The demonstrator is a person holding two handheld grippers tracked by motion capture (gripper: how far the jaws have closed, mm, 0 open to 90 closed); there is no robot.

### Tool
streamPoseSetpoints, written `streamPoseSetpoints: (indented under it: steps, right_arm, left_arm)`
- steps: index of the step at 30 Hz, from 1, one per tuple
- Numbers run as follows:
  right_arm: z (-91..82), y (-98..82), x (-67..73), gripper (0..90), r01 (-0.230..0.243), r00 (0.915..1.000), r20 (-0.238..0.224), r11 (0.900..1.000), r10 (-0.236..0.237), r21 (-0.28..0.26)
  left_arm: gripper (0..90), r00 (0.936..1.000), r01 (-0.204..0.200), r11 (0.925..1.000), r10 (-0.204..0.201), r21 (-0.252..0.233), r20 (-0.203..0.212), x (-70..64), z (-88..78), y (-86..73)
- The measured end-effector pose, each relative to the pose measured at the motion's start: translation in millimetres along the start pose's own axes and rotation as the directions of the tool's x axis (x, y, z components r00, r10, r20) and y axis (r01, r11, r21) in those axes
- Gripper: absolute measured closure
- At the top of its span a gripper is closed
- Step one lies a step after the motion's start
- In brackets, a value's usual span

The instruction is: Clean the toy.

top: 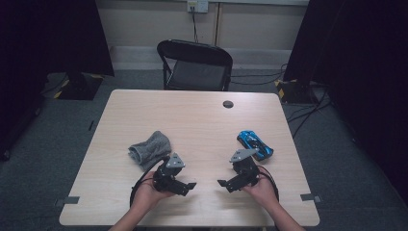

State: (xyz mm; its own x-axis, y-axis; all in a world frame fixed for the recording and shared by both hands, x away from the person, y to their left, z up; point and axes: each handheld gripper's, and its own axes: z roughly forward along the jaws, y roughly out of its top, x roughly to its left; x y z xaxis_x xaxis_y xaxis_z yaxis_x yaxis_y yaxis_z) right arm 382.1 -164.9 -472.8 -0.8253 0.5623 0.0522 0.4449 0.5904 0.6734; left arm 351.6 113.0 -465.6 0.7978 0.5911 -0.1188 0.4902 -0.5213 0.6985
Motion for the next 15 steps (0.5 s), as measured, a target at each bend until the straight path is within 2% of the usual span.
streamPoseSetpoints:
  steps: [7, 9, 12, 15]
  right_arm:
    - [7.6, -11.6, 8.3, 0.0, 0.004, 0.9999, -0.014, 1.000, -0.004, 0.025]
    - [9.1, -14.0, 9.9, 0.0, 0.008, 0.9998, -0.021, 1.000, -0.007, 0.030]
    - [10.8, -16.2, 13.0, 0.0, 0.029, 0.9995, -0.014, 0.999, -0.029, 0.040]
    - [13.3, -18.1, 14.7, 0.0, 0.033, 0.9993, -0.019, 0.998, -0.032, 0.045]
  left_arm:
    - [17.4, 0.9994, -0.033, 0.9989, 0.033, 0.035, -0.012, -6.2, 6.7, -7.3]
    - [17.1, 0.9997, -0.022, 0.9990, 0.023, 0.038, -0.008, -7.1, 8.4, -10.6]
    - [17.0, 0.9992, -0.037, 0.9978, 0.038, 0.056, -0.015, -7.6, 10.6, -14.3]
    - [17.0, 0.9994, -0.030, 0.9978, 0.031, 0.060, -0.017, -6.1, 10.0, -15.5]
